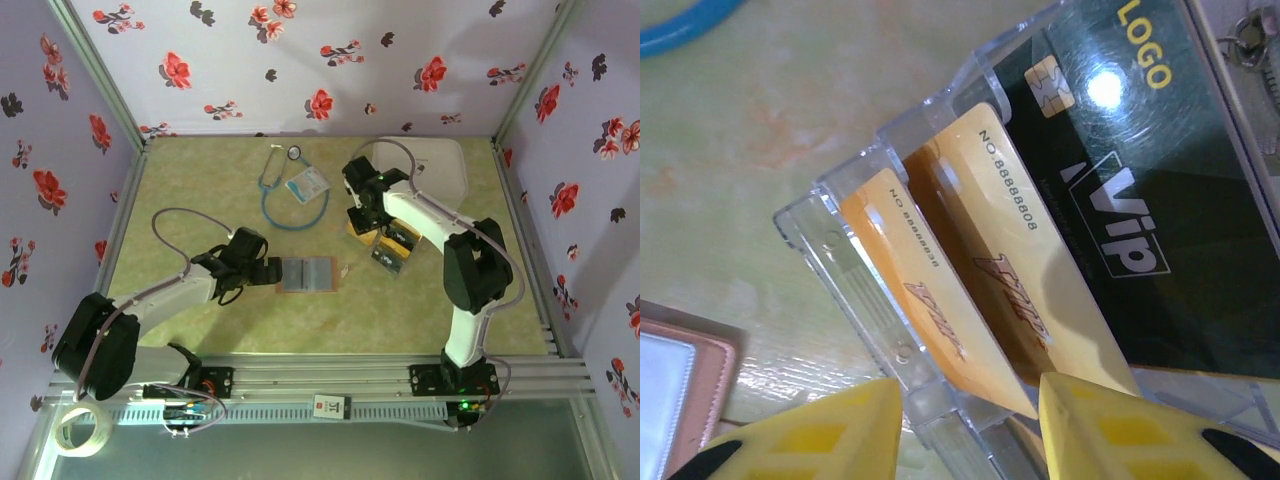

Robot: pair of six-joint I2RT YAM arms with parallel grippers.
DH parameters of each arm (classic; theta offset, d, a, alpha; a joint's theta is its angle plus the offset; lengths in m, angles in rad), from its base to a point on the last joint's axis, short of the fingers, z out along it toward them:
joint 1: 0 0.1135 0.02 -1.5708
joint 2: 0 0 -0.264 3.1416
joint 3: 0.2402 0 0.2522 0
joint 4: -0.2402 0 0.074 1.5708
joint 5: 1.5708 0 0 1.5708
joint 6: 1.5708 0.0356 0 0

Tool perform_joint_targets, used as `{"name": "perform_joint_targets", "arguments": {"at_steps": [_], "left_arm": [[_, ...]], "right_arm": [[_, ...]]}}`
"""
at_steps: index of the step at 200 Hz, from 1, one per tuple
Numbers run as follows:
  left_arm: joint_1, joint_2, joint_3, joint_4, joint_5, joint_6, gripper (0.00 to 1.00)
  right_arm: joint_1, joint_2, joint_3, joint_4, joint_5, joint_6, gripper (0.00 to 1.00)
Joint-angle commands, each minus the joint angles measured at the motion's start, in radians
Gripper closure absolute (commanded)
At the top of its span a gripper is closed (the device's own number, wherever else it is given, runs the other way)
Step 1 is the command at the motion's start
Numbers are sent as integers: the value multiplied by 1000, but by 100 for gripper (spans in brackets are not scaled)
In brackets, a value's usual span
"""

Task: Put the credit cards into the card holder
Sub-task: Pick up the credit card from the storage box.

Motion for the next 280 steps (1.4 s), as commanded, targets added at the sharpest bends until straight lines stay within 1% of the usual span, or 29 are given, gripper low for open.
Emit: {"name": "perform_joint_targets", "arguments": {"at_steps": [1, 81, 115, 144, 192, 240, 280], "left_arm": [[10, 10, 13, 7, 13, 13, 0], [10, 11, 6, 12, 15, 12, 0], [10, 16, 6, 15, 15, 11, 0], [10, 21, 5, 19, 17, 10, 0], [10, 27, 6, 23, 20, 11, 0], [10, 30, 7, 22, 23, 9, 0], [10, 27, 6, 22, 30, 13, 0]], "right_arm": [[4, 25, 35, -21, 34, -26, 61], [9, 62, 24, -6, 4, -18, 63], [18, 64, 12, -1, -14, -16, 67], [23, 62, 6, 0, -29, -17, 72], [23, 56, 6, 0, -20, -23, 78], [23, 63, 16, -5, -32, -73, 80], [23, 60, 22, 0, -95, -149, 85]]}}
